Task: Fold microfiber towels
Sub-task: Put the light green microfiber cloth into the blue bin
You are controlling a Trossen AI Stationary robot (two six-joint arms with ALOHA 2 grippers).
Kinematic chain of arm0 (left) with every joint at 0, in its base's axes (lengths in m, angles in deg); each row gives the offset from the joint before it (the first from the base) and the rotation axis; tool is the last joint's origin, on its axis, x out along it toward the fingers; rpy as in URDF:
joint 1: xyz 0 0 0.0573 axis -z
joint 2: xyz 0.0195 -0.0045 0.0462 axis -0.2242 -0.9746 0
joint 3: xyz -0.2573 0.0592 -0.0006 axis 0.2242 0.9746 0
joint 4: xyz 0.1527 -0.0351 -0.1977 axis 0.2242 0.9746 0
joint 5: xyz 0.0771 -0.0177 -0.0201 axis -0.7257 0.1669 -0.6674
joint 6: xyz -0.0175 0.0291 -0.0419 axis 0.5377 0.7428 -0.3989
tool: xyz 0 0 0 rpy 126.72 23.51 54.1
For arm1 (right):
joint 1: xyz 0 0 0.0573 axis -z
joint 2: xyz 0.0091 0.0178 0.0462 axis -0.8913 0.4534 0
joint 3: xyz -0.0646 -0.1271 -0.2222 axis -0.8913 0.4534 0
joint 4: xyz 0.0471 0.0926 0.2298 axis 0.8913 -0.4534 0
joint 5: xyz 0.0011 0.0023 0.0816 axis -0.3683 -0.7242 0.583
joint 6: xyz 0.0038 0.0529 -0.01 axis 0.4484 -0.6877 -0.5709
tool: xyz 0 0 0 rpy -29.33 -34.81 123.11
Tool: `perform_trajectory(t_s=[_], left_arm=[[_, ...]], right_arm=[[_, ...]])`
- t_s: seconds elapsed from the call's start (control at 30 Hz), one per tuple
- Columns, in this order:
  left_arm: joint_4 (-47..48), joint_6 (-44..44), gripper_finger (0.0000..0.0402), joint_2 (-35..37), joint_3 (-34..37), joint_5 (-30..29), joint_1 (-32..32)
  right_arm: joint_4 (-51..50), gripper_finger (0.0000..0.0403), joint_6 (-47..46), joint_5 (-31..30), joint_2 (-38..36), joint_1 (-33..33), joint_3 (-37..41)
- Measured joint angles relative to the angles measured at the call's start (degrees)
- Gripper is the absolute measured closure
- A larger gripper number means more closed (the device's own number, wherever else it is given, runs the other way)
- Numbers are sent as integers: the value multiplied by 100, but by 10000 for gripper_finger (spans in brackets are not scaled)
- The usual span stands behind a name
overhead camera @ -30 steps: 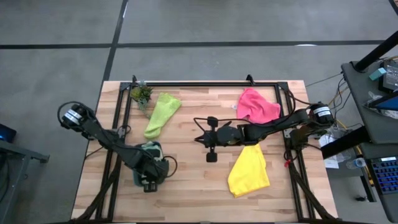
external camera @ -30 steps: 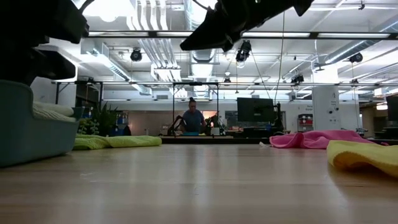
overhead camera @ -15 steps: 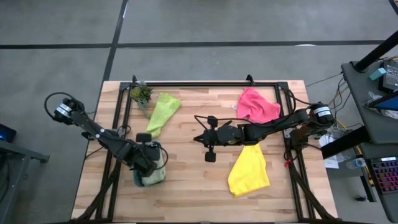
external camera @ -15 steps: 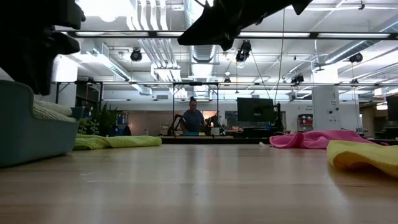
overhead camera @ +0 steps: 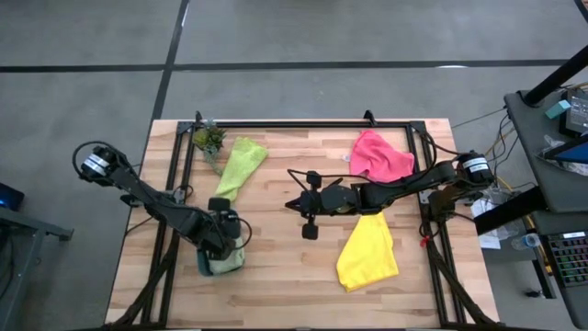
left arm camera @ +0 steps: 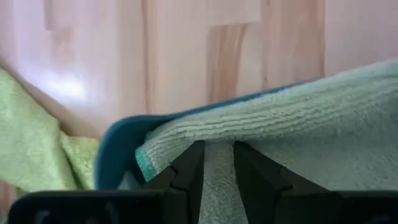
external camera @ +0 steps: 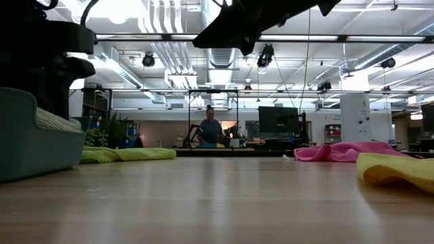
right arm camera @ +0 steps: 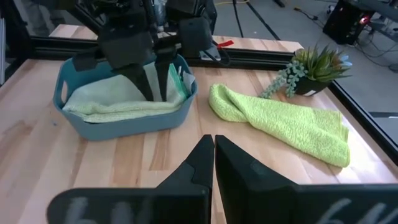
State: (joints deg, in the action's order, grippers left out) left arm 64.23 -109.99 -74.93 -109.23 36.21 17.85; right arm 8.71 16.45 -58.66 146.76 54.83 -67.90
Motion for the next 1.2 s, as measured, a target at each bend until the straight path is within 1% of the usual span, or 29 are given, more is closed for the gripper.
perform_trajectory(t_s=[0.1,0.23,0.33,0.43,0.63,0.83,1.0,1.2], left_arm=[[194,45,327,78,-103,-24,-7],[973,-149,327,305,-449,53,-6],[1425,-419,327,524,-523,646,-7],[1532,-572,327,692,-439,1064,2],[1537,-591,327,814,-25,1077,4],[1085,-563,327,624,372,770,0],[1105,-521,327,470,284,752,0],[1209,-433,327,577,-135,748,-2]], right_arm=[[2,394,-57,-11,0,0,0],[-9,394,-109,-21,0,0,2],[-9,394,-114,-22,0,0,2],[-9,394,-127,-22,0,0,2],[-11,394,-146,-22,0,0,2],[-11,394,-146,-25,0,0,4],[-11,394,-146,-24,0,0,4],[-9,394,-149,-26,0,0,4]])
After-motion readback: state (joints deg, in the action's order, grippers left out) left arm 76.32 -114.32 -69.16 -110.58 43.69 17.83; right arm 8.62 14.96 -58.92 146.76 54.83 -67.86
